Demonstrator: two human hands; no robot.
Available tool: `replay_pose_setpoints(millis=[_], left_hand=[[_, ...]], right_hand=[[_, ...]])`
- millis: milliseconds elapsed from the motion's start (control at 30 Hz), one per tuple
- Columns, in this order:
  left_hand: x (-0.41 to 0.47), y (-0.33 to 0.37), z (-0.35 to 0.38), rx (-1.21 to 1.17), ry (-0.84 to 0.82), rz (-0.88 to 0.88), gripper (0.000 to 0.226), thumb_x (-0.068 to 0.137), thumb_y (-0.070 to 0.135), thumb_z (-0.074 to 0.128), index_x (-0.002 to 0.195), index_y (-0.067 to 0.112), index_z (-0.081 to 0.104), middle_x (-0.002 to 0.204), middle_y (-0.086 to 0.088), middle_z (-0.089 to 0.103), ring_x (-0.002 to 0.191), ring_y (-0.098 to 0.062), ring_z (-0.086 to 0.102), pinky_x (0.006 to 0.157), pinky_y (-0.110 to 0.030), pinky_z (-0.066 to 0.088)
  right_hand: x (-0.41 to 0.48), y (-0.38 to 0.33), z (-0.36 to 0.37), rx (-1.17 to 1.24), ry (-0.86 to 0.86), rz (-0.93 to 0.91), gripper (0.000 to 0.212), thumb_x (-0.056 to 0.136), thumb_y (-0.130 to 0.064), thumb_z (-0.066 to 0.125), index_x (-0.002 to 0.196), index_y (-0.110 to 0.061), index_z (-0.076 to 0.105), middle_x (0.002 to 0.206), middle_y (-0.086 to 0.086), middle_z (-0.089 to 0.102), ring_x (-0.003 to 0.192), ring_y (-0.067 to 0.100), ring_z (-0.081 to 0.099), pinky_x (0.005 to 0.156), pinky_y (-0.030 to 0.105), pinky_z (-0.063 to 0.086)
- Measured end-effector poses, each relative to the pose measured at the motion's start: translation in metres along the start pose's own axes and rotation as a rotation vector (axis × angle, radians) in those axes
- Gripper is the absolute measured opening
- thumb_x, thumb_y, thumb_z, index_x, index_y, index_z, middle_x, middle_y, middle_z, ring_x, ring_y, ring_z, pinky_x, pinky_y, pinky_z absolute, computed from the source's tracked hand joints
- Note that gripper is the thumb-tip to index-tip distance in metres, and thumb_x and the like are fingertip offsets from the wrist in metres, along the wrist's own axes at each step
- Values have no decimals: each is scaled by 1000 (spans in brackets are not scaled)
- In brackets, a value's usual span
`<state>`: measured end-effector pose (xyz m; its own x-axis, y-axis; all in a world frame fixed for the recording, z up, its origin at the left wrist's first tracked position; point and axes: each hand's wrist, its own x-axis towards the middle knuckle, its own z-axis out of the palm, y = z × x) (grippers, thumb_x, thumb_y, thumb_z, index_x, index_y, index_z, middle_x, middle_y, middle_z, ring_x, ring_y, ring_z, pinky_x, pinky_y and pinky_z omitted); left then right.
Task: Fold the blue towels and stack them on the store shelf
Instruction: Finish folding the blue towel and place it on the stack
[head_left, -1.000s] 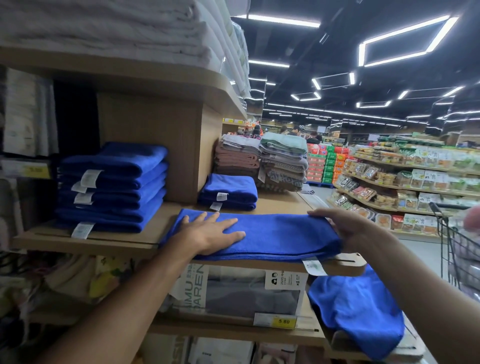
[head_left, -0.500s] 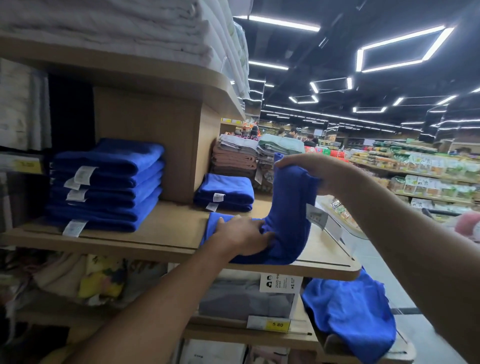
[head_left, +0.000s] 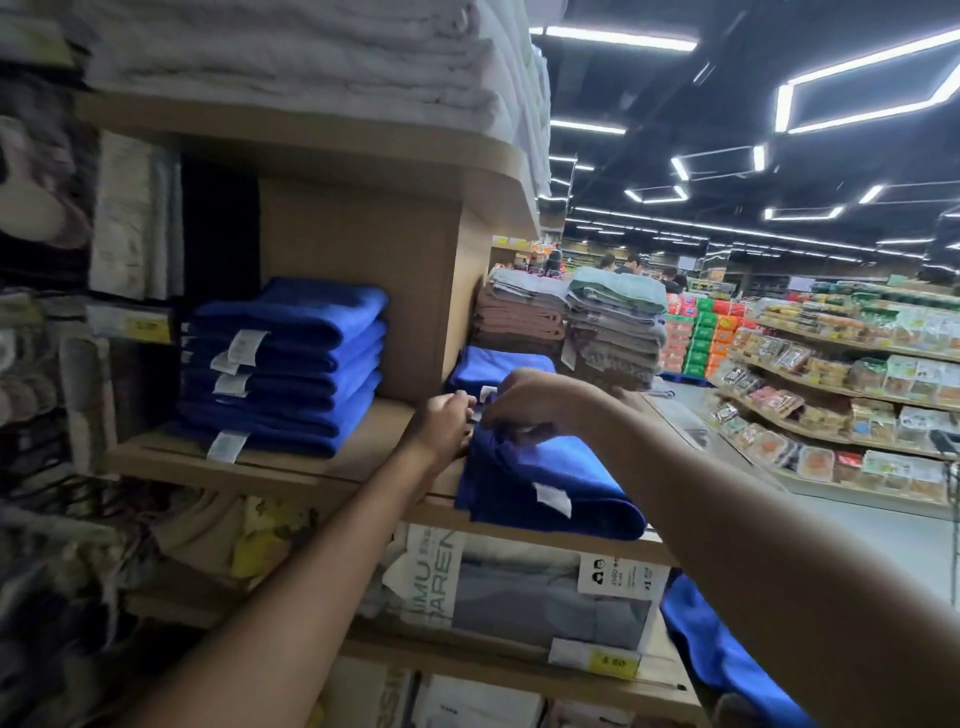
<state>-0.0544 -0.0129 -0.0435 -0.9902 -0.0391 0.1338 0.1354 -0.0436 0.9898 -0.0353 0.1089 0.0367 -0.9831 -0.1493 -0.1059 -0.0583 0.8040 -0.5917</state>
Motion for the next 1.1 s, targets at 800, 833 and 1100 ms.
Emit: replay_pose_setpoints(millis=[800,833,1100], left_hand=[[1,-11,34,1205,-363,187,58,107,37,22,159,12,21,169,-5,11,156,-18,4,126,-42,7],[1,-12,34,1207,-366,186,58,107,37,22,160,12,19,169,-4,9,156,-17,2,126,-42,6],[-4,-13,32,1187,-343,196,59,107,39,22,160,16,17,169,1,8,155,-15,1,126,-41,6]], right_hand=[[-27,111,15,-561,125,-244,40,106,-55,25,104,-20,43,135,5,48,137,23,37,111,40,27],[-26,110,16,-563,112,-242,44,106,-56,24,112,-18,46,142,5,46,141,22,33,113,39,25],[-29,124,8,-293,387,50,68,95,-68,35,134,-16,55,146,12,54,132,31,49,106,41,39]])
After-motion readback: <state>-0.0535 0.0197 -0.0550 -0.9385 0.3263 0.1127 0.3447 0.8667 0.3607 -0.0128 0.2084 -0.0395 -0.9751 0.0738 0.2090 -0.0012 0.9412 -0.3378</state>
